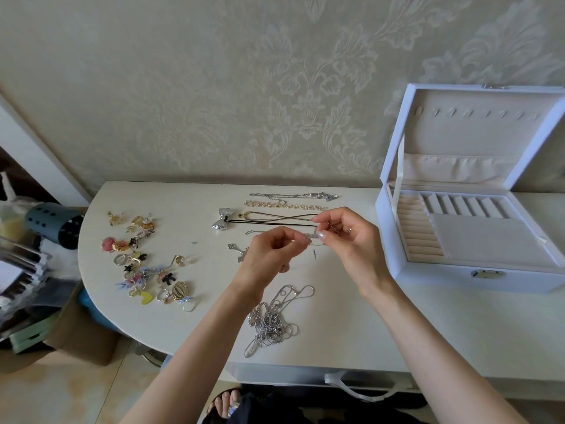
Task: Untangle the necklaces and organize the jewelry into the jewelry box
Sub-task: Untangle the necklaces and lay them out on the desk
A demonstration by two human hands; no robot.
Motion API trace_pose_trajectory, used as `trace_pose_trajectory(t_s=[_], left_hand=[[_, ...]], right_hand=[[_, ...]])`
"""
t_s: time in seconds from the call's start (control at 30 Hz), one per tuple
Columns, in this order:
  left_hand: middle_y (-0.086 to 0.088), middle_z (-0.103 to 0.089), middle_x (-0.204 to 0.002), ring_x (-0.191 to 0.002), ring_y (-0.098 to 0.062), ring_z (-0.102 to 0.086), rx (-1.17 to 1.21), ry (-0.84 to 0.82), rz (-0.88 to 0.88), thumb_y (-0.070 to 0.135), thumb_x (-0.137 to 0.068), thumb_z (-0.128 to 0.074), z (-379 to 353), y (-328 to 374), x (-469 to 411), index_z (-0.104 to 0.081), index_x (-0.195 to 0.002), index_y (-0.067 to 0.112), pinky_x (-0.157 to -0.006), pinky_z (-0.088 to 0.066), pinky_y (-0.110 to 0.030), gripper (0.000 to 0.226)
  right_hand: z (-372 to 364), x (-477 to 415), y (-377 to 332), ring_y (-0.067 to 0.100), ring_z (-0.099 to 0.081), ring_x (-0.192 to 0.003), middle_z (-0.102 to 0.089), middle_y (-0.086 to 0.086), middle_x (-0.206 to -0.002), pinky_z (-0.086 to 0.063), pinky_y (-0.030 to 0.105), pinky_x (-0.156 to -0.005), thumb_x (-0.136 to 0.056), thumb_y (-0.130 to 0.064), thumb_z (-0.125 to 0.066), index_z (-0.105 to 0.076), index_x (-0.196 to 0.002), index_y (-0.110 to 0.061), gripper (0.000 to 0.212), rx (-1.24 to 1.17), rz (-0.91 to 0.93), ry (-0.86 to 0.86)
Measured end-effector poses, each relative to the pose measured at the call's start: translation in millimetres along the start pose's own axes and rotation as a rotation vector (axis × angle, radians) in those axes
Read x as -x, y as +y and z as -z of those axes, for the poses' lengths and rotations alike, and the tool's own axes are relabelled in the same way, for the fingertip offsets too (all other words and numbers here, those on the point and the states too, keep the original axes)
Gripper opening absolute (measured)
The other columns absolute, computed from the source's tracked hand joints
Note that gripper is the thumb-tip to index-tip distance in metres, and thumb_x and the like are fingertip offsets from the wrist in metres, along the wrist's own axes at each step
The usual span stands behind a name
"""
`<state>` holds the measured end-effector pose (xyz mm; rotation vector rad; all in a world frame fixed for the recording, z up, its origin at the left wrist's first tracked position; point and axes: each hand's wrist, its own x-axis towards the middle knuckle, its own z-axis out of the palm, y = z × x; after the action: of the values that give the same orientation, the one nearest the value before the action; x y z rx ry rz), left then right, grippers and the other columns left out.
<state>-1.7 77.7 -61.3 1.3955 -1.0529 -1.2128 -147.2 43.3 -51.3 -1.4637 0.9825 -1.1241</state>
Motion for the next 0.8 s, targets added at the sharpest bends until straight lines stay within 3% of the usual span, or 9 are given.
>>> trace_pose_trajectory(t_s=[0.3, 0.5, 0.8], left_hand=[[0.007, -0.036, -0.056, -0.048, -0.008, -0.029, 0.055, 0.006, -0.034, 0.011, -0.092, -0.058, -0.8, 3.4, 1.3, -0.057, -0.077, 0.014, -0.046, -0.026, -0.016, 0.015], [0.005, -0.06, -0.063, -0.049, -0.007, -0.037, 0.004, 0.014, -0.042, 0.013, -0.091, -0.059, 0.3, 5.3, 3.3, -0.062, -0.078, 0.013, -0.047, -0.028, -0.016, 0.013], [0.001, -0.07, -0.069, -0.047, -0.005, -0.039, -0.071, 0.042, -0.044, 0.011, -0.089, -0.062, 2.3, 6.4, 4.2, -0.068, -0.082, 0.007, -0.044, -0.029, -0.014, 0.01]], right_hand=[[-1.9, -0.6, -0.2, 0.011, -0.055, -0.073, -0.062, 0.0, -0.079, -0.046, 0.024, -0.072, -0.082, 0.008, -0.06, -0.068, -0.086, -0.02, 0.029, 0.023, -0.021, -0.047], [-3.4, -1.2, 3.8, 0.006, -0.055, -0.07, -0.064, 0.0, -0.08, -0.048, 0.018, -0.068, -0.081, 0.003, -0.065, -0.069, -0.088, -0.017, 0.022, 0.064, -0.067, -0.084], [-4.1, -1.2, 7.8, 0.001, -0.056, -0.064, -0.066, -0.009, -0.075, -0.043, 0.012, -0.063, -0.079, -0.002, -0.07, -0.071, -0.079, -0.014, 0.013, 0.282, 0.069, -0.002]])
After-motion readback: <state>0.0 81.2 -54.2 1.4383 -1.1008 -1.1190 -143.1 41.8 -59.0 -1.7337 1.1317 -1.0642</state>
